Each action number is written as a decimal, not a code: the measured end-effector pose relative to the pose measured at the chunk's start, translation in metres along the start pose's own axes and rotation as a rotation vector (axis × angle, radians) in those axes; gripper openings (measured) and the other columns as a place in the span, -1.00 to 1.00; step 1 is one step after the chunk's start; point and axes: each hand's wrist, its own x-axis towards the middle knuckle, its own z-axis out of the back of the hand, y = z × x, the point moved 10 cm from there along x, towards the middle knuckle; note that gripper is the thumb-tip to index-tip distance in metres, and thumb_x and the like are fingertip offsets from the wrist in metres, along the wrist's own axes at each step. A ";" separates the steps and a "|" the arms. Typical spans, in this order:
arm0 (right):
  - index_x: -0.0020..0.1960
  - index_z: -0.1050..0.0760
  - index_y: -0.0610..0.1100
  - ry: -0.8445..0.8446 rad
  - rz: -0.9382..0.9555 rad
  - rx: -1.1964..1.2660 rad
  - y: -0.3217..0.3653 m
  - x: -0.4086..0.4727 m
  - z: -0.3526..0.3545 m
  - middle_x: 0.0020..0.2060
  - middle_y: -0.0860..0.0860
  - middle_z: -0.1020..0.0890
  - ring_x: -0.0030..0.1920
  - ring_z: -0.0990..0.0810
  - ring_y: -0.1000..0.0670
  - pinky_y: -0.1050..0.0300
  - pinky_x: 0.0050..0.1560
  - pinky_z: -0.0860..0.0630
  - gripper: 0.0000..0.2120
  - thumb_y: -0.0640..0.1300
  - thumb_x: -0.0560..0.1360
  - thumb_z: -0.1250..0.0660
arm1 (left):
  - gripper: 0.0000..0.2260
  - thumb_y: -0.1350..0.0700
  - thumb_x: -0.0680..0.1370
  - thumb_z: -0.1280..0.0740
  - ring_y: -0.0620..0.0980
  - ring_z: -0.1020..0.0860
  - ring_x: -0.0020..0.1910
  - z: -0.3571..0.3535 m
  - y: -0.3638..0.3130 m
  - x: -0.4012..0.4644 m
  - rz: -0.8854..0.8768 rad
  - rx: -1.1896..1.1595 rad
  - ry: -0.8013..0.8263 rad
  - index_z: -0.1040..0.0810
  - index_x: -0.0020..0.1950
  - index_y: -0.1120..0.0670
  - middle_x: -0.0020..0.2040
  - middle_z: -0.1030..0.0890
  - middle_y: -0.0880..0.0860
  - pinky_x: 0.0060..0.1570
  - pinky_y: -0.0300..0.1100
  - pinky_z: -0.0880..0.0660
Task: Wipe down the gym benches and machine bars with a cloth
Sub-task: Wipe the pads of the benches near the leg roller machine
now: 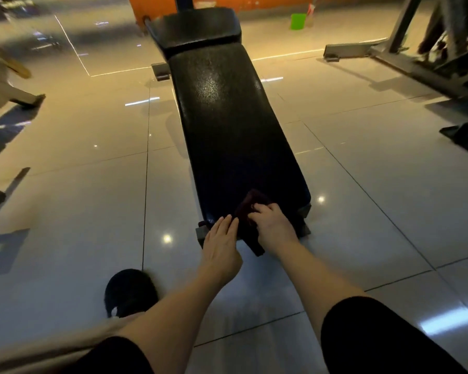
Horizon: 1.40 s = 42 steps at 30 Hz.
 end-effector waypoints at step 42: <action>0.32 -0.47 -0.05 0.168 0.746 -0.217 -0.105 0.014 0.061 0.32 -0.07 -0.38 0.26 -0.34 -0.12 0.02 0.24 -0.42 -0.65 -0.18 0.54 -0.28 | -0.48 0.26 0.55 -0.25 0.13 -0.26 0.43 -0.030 -0.153 0.058 0.485 -0.366 -0.237 -0.24 0.51 0.18 0.51 -0.23 0.14 0.41 -0.11 -0.17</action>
